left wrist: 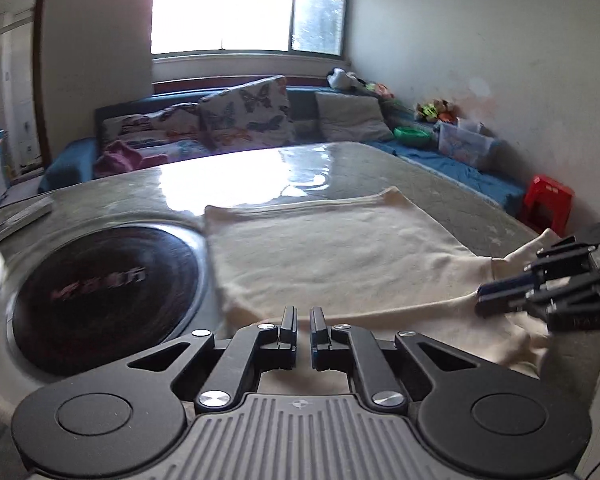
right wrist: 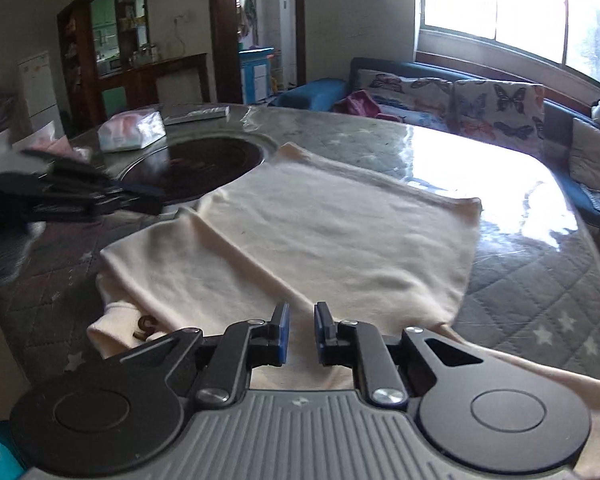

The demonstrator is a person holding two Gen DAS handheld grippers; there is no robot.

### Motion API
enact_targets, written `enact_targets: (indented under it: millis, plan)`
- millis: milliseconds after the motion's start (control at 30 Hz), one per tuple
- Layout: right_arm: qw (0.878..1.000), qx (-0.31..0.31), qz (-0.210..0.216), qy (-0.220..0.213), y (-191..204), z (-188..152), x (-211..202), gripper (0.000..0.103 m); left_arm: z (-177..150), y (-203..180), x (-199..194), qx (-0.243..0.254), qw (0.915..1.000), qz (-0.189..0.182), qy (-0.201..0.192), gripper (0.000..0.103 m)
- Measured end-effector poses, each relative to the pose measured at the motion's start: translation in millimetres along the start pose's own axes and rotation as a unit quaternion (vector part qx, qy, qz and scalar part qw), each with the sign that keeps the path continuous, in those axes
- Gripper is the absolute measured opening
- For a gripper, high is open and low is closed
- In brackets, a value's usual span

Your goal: Fold clothes

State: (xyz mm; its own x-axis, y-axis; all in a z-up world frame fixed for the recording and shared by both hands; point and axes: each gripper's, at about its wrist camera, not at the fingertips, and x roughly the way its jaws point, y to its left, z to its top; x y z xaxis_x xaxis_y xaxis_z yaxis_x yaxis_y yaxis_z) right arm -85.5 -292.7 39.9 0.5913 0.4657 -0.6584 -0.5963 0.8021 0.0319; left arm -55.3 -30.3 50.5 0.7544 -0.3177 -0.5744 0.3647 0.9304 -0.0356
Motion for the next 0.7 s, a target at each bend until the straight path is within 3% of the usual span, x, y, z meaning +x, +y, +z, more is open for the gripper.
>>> enact_targets:
  millis: [100,267,400,567,700]
  plan:
    - [1.000,-0.003,0.002,0.012,2,-6,9,0.014,-2,4,23,0.004,0.9990,0.034,0.028,0.008]
    - [1.000,0.004,0.004,0.002,-2,-11,5,0.015,-7,17,16,-0.005,0.9980,0.058,0.025,0.009]
    - [1.000,-0.007,0.003,0.000,0,-15,3,0.018,-12,8,16,0.027,0.9974,0.062,0.026,0.010]
    - [1.000,0.010,-0.005,-0.025,-6,-18,-13,0.019,-9,0,12,0.025,0.9976,0.061,0.021,0.011]
    - [0.996,0.055,-0.049,-0.047,-29,-27,-42,0.020,-8,-18,4,0.027,0.9988,0.038,0.015,0.011]
